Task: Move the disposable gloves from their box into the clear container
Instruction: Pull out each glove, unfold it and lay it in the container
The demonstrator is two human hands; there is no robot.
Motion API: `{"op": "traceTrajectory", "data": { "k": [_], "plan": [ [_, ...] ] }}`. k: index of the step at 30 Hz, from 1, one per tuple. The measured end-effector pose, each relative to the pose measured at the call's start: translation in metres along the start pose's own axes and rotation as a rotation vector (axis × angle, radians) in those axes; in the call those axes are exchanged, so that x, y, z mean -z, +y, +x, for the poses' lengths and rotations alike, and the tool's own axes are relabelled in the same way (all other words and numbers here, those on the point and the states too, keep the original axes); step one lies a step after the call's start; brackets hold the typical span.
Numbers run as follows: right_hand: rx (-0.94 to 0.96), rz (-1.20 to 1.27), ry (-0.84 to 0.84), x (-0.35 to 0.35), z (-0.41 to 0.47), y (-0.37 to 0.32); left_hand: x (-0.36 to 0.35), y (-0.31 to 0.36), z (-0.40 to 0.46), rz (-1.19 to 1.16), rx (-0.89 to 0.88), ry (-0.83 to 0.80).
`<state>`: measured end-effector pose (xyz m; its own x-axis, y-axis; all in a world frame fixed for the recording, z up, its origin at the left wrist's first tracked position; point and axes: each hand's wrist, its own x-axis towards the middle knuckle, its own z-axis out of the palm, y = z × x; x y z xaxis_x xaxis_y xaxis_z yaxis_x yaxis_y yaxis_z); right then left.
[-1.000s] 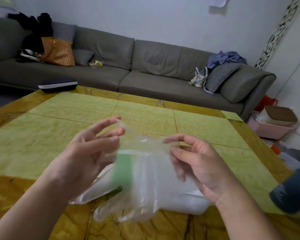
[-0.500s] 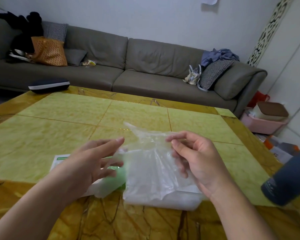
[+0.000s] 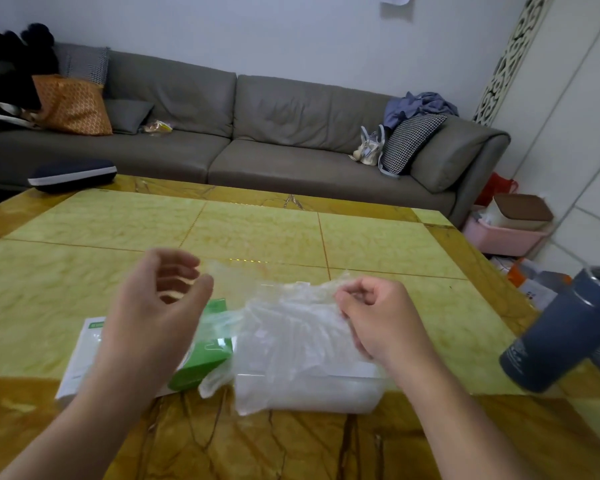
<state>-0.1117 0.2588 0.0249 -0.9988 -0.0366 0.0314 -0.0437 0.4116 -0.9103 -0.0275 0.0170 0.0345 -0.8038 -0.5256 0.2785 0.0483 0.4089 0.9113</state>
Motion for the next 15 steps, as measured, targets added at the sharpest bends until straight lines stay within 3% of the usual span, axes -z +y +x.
{"op": "traceTrajectory", "data": {
  "k": [2, 3, 5, 8, 11, 15],
  "plan": [
    [-0.001, -0.076, -0.004, -0.002, 0.0, 0.003, -0.009, 0.021, -0.01, 0.215, -0.441, -0.047],
    [0.006, -0.117, -0.008, -0.004, 0.0, 0.003, -0.019, 0.03, -0.013, 0.288, -0.528, -0.169],
    [0.02, -0.199, -0.012, -0.005, -0.001, 0.003, -0.046, 0.034, -0.013, 0.462, -0.441, -0.456],
    [0.027, -0.317, -0.02, -0.006, -0.001, 0.007, -0.086, 0.018, -0.01, 0.708, -0.192, -0.74],
    [0.048, -0.439, 0.008, -0.006, 0.002, 0.014, -0.101, 0.007, -0.006, 0.766, -0.06, -0.88],
    [0.049, -0.6, -0.005, -0.006, 0.006, 0.018, -0.101, 0.003, 0.003, 0.814, -0.043, -1.0]
  ]
}}
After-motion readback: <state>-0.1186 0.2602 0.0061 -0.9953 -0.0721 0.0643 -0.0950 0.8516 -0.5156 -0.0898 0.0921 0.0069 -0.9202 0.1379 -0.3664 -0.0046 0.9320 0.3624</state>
